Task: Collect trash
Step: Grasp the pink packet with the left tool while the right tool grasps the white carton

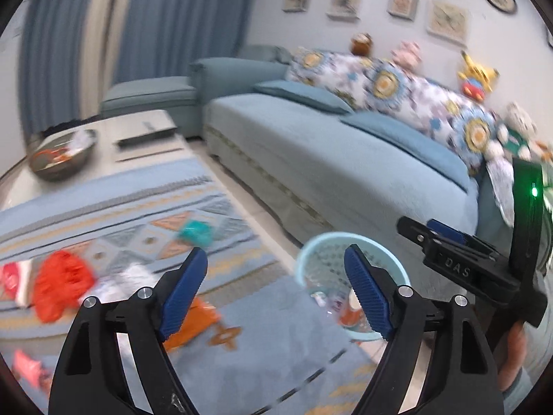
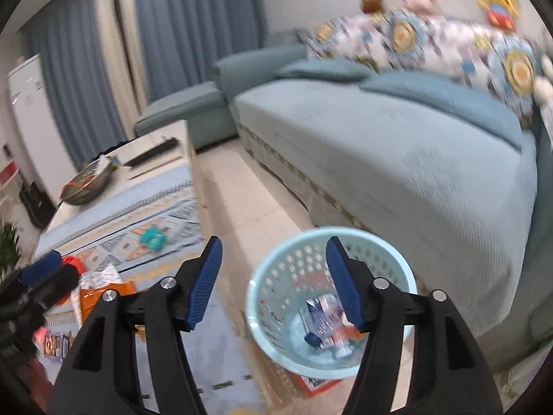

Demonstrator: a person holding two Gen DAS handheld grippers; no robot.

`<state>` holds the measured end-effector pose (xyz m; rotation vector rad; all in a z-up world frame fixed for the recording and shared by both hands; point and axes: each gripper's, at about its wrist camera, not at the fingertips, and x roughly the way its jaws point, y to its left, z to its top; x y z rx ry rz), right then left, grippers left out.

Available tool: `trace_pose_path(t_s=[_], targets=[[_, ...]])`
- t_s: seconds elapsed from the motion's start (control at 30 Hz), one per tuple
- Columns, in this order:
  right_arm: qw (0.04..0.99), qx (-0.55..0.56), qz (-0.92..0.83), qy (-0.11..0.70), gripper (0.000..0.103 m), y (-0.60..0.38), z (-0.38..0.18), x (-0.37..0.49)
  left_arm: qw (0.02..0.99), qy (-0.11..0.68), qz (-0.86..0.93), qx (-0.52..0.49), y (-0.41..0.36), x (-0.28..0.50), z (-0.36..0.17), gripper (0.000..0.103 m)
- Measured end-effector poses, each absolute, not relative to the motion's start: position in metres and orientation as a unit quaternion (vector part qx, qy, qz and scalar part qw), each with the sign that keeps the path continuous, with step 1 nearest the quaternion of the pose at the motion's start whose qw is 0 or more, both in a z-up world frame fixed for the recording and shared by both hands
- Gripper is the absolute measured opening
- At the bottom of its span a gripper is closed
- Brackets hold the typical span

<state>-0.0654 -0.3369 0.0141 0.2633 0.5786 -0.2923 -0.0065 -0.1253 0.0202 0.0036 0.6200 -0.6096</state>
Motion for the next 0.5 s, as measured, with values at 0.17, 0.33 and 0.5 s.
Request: trace_pose_path(t_s=[0.17, 0.33, 0.5], targets=[[0.953, 0.093, -0.088, 0.275, 0.069, -0.277, 0.034, -0.056, 0.927, 0.298, -0.226, -0.025, -0.038, -0.009, 0.037, 0.08], [0.951, 0.054, -0.028, 0.302, 0.069, -0.214, 0.036, -0.036, 0.943, 0.309, -0.121, -0.035, 0.064, -0.007, 0.036, 0.08], [0.943, 0.04, 0.01, 0.33, 0.069, -0.169, 0.023, -0.018, 0.939, 0.336, -0.046, -0.054, 0.147, -0.004, 0.014, 0.08]])
